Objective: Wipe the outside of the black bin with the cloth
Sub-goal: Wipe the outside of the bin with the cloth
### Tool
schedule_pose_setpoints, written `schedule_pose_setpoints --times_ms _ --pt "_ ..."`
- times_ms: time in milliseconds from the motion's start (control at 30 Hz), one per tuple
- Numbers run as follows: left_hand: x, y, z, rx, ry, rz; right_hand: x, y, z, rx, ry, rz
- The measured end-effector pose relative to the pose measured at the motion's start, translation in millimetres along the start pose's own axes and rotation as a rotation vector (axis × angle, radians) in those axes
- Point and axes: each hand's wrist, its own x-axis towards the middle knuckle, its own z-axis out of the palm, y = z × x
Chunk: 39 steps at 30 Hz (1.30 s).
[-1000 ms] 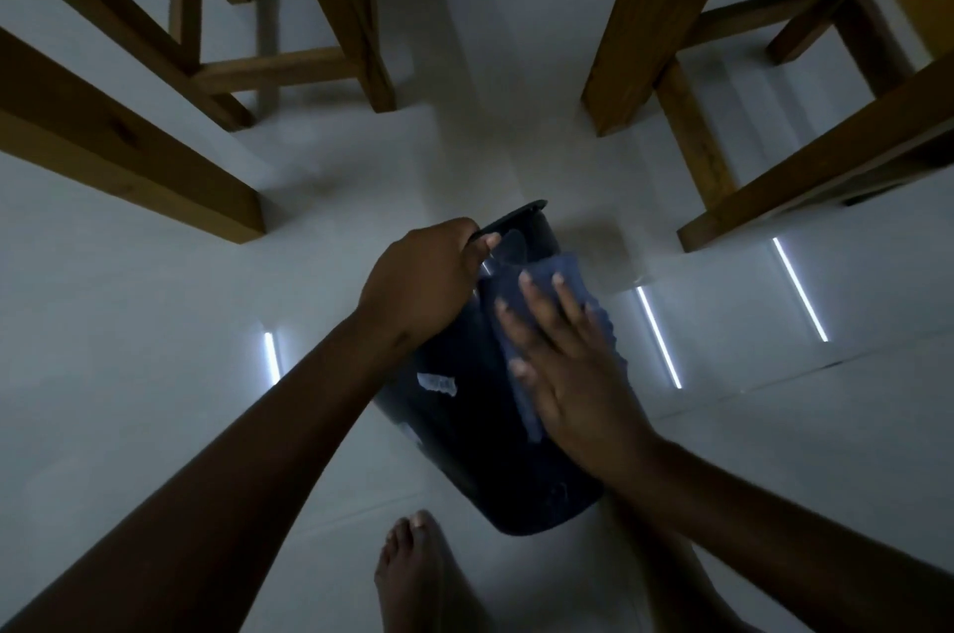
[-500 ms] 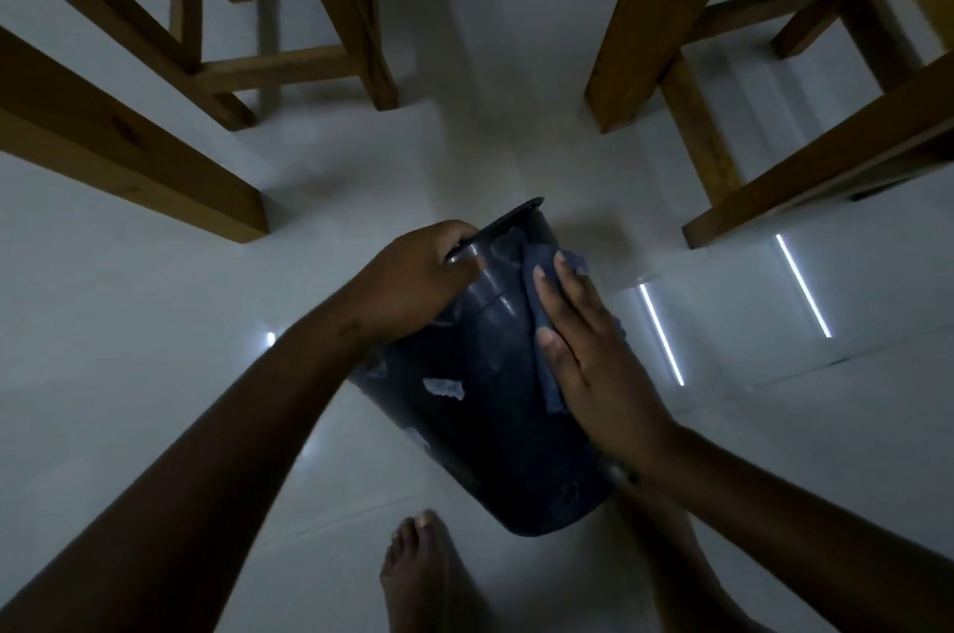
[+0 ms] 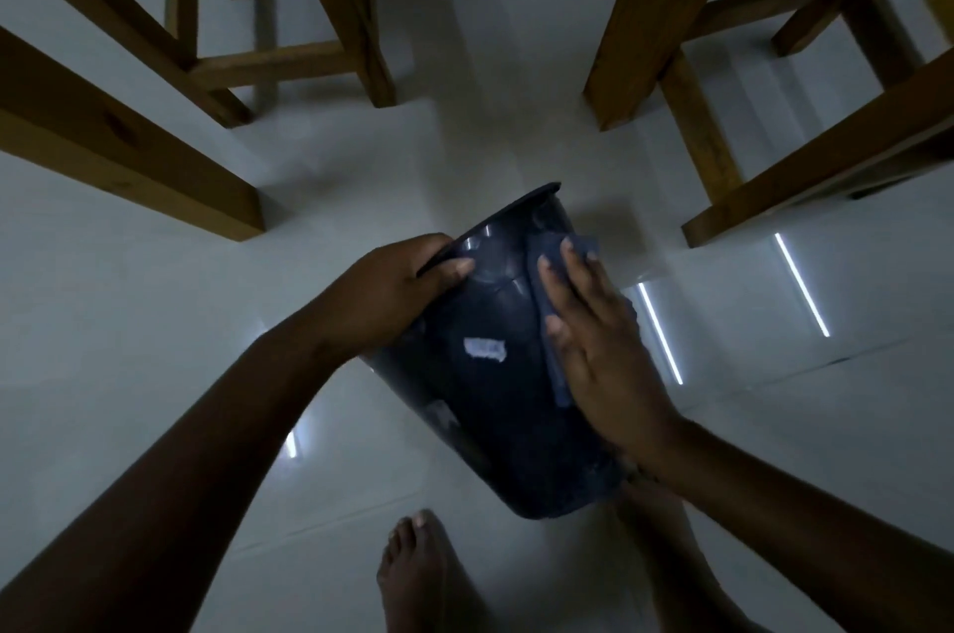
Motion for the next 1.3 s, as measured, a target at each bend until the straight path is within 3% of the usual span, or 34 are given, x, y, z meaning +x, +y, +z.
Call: schedule_pose_setpoints --times_ms 100,200,300,433,500,667,867,1067,1200,1300 --pt "-8 -3 8 0.03 0.109 -0.014 -12 2 1 -0.022 0.017 0.062" --pt "-4 1 12 0.032 0.164 0.018 -33 -11 11 -0.253 -0.001 -0.06" --pt "4 9 12 0.062 0.175 0.061 -20 -12 4 -0.292 -0.013 -0.146" --pt "12 13 17 0.072 0.196 0.059 2 -3 -9 -0.104 0.012 0.003" --pt "12 13 18 0.065 0.213 0.052 -9 -4 -7 -0.127 0.022 0.052" --pt "14 14 19 0.082 0.238 0.054 -24 -15 5 -0.346 -0.042 -0.16" --pt "12 16 16 0.071 0.167 0.031 -14 -7 -7 -0.188 0.009 0.039" --pt "13 16 14 0.059 0.165 0.025 -25 -9 4 -0.344 -0.052 -0.123" --pt "3 2 6 -0.019 0.049 0.002 -4 0 -13 -0.139 0.011 0.005" --pt "-8 -5 15 -0.005 0.129 -0.017 -16 -1 -12 -0.126 0.023 0.082"
